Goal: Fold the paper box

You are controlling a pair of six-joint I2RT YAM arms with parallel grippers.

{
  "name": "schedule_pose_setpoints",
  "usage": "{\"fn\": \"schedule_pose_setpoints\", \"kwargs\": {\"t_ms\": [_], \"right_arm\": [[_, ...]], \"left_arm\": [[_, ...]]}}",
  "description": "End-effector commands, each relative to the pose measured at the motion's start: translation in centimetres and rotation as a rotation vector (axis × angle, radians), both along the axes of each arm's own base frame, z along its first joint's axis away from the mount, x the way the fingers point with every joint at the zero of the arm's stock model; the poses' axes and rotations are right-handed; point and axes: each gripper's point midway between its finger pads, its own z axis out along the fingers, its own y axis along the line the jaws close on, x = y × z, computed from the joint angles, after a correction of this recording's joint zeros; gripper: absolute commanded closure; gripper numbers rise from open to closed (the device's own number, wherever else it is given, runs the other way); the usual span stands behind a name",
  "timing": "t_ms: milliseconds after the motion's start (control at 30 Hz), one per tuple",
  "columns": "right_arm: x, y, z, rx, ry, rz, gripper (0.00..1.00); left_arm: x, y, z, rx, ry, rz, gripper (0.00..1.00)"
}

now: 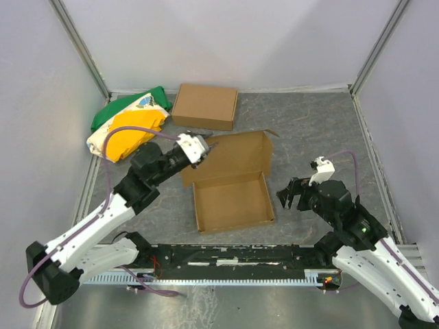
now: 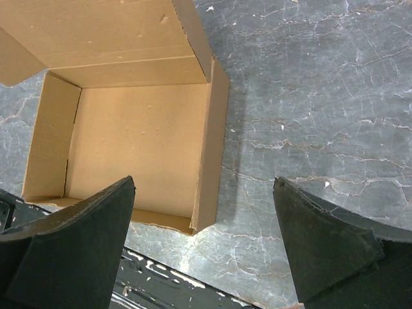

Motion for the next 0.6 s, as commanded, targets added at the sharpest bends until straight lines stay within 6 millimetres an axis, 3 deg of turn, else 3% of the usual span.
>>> {"fn": "schedule_pose_setpoints", "kwargs": {"t_ms": [0,100,167,267,400,500,567], "right_arm": [[1.3,0.8,2.2,0.035,-0.078,0.007,0.04],[2.2,0.9,2.8,0.041,-0.116,-0.014,0.03],[3.2,1.1,3.3,0.030,-0.133,-0.035,0.00],[5.0,1.5,3.6,-0.029,-0.122,-0.060,0.00],[6.9,2.3,4.4,-0.088,-0.070,-0.086,0.00],[7.5,3.0,4.0,-0.102,-0.031,-0.081,0.00],[7.4,3.0,3.4,-0.093,-0.007,-0.094,0.03]], "left_arm": [[2.0,7.8,6.6,-0.415,0.048,0.425,0.58],[2.6,16.4,6.1,-0.711,0.180,0.852,0.53],[2.4,18.3,4.3,-0.740,0.210,0.960,0.54],[3.3,17.6,0.4,-0.642,0.288,1.014,0.54],[5.8,15.4,-4.8,-0.524,0.520,1.128,0.43],[7.7,13.4,-7.2,-0.411,0.639,1.170,0.38],[8.7,13.9,-8.7,-0.358,0.707,1.255,0.39]]}}
